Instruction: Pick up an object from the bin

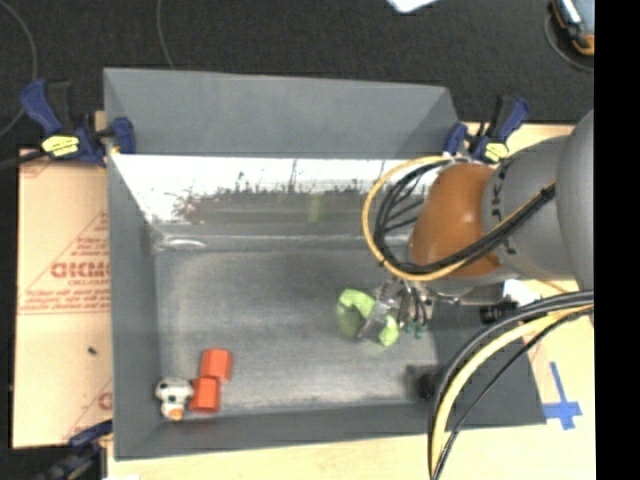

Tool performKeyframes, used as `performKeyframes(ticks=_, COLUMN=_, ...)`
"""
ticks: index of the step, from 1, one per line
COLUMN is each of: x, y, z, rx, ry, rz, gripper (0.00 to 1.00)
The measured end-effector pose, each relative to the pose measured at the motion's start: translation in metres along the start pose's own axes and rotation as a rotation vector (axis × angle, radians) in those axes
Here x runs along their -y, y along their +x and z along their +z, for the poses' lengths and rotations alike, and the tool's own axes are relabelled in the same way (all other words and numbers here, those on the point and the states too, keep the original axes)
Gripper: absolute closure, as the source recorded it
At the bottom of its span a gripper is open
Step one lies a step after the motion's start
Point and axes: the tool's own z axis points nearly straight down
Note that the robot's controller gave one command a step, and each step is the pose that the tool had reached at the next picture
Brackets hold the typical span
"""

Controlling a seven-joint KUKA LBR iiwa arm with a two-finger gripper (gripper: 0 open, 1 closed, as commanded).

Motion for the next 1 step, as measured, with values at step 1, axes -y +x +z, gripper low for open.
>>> performKeyframes(ticks=1, x=0.0, y=0.0, z=0.0, rx=0.0, ry=0.0, rz=0.0, gripper=1.0)
